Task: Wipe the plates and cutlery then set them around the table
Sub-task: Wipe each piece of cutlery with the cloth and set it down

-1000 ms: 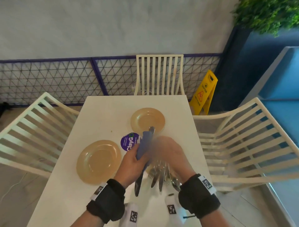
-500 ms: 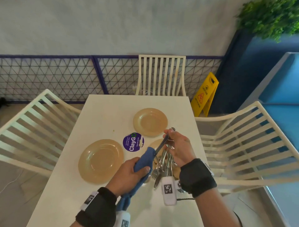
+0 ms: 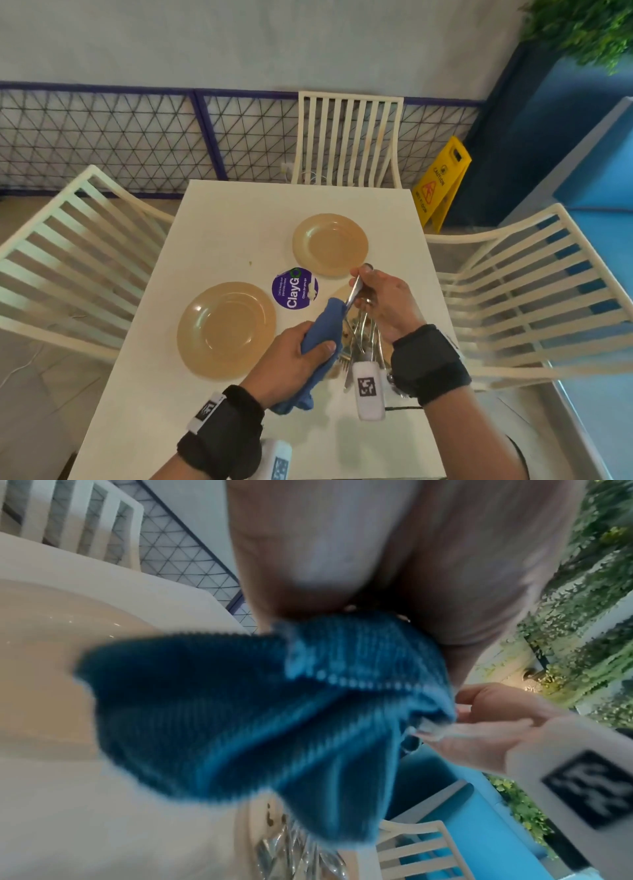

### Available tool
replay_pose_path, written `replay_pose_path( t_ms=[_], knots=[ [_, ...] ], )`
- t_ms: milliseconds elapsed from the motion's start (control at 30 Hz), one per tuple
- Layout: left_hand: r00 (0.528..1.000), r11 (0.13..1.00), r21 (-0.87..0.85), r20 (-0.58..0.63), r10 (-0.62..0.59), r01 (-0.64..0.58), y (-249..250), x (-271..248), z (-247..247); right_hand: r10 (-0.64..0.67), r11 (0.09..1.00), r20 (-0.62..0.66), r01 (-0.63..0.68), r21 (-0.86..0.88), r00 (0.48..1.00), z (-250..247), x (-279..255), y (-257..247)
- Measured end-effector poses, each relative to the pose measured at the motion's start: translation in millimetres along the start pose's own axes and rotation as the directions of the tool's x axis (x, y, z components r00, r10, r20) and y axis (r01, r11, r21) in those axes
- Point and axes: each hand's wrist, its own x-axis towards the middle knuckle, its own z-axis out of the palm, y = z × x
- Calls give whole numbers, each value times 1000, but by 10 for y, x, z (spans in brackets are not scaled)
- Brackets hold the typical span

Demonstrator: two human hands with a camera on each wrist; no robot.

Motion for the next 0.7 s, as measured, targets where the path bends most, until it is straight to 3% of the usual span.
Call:
replay_pose_path(
  t_ms=[133, 300, 433, 533, 700],
  knots=[
    [995, 999, 47, 92, -24, 20, -116, -3, -110, -12, 1000, -83, 14, 24, 996, -47, 76, -6],
    [998, 999, 36, 43, -37, 36, -164, 94, -210, 57, 998, -42, -58, -10, 997, 288, 53, 302],
    [982, 993, -1, 152, -117, 118, -371, 17, -389, 61, 998, -142, -59, 21, 988, 306, 354, 233],
    [960, 982, 93, 211, -182, 166, -585, -85, -663, 82, 996, -209, -72, 52, 975, 311, 569, 316],
    [951, 954, 113, 110, -290, 278, -932, -249, -1144, 113, 986, -195, -135, -103, 974, 483, 678, 781]
  ],
)
